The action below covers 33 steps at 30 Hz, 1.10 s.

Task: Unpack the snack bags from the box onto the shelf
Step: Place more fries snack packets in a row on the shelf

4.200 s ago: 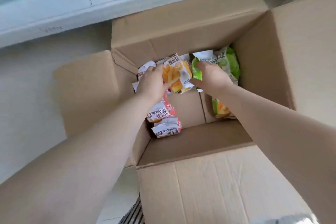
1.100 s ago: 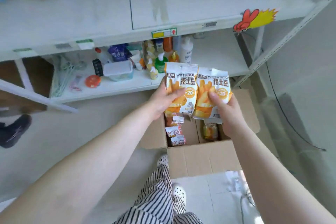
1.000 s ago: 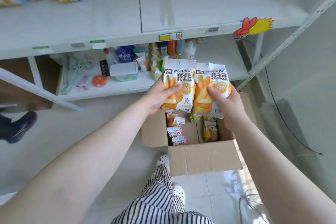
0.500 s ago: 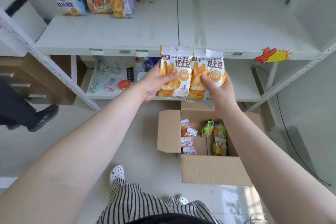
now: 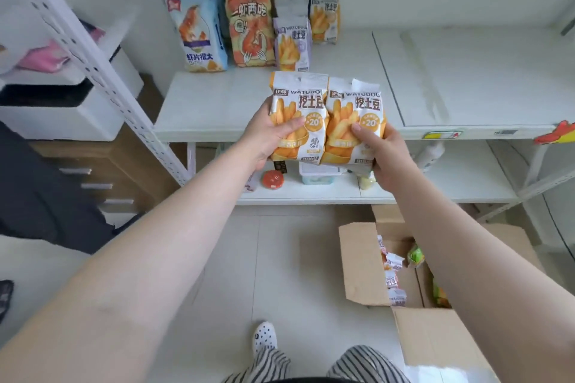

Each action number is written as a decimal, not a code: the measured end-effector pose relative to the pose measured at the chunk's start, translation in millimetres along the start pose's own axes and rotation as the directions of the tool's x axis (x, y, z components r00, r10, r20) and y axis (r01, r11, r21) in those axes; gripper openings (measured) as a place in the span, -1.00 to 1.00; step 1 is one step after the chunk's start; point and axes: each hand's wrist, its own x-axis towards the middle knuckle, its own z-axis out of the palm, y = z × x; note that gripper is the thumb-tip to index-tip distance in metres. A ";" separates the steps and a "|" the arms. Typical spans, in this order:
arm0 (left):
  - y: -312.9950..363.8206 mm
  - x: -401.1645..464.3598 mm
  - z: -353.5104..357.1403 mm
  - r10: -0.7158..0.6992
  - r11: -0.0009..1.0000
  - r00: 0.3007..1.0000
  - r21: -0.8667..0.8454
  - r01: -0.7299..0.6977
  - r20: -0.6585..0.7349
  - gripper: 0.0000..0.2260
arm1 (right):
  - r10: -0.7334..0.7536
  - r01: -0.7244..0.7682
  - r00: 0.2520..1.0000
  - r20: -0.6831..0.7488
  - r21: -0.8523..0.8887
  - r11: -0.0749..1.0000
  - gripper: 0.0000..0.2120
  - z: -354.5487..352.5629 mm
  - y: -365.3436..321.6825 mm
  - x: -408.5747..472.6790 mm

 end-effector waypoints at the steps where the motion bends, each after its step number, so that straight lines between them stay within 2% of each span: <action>1: 2.6 8.3 -8.6 0.006 1.000 1.000 -0.004 -0.006 -0.010 -0.52 | -0.001 0.001 1.000 -0.024 0.006 1.000 -0.77 9.3 -0.1 5.1; 7: 17.1 55.8 -29.8 0.042 0.997 0.999 0.063 -0.040 -0.022 -0.54 | -0.032 0.033 0.997 -0.076 0.012 0.999 -0.74 34.9 -10.9 39.5; 11: 28.8 91.4 -23.9 0.039 0.998 0.999 0.045 -0.037 -0.033 -0.56 | -0.056 0.054 0.991 -0.120 -0.019 0.998 -0.75 33.4 -24.5 73.9; 14: 39.1 125.2 -16.2 0.020 1.000 0.998 0.022 -0.018 -0.051 -0.59 | -0.086 0.081 0.987 -0.138 -0.042 0.996 -0.77 24.2 -34.3 109.4; 18: 46.9 175.4 -5.0 0.007 1.000 0.998 0.016 -0.005 -0.065 -0.58 | -0.080 0.076 0.985 -0.152 -0.031 0.997 -0.69 7.1 -47.1 160.3; 23: 39.2 239.5 13.5 -0.043 0.999 0.996 0.007 0.043 -0.072 -0.44 | -0.081 0.079 0.990 -0.118 -0.025 0.997 -0.81 -27.3 -60.1 207.4; 27: 22.3 282.1 37.8 -0.054 0.998 0.995 -0.025 0.052 -0.079 -0.48 | -0.083 0.084 0.993 -0.080 0.004 0.996 -0.82 -57.3 -61.5 229.1; 28: 20.4 290.0 45.6 -0.042 0.999 0.997 -0.028 0.040 -0.071 -0.50 | -0.078 0.079 0.995 -0.062 0.020 0.997 -0.80 -65.2 -59.9 233.4; 31: 15.6 316.9 69.7 0.009 1.000 1.000 0.011 -0.009 -0.024 -0.45 | -0.042 0.042 0.999 0.005 0.006 0.999 -0.52 -83.7 -53.0 247.0; 33: 10.1 335.5 79.9 0.019 0.998 0.999 0.057 -0.021 0.036 -0.42 | -0.045 0.049 0.997 0.057 -0.069 0.996 -0.52 -89.1 -45.0 257.5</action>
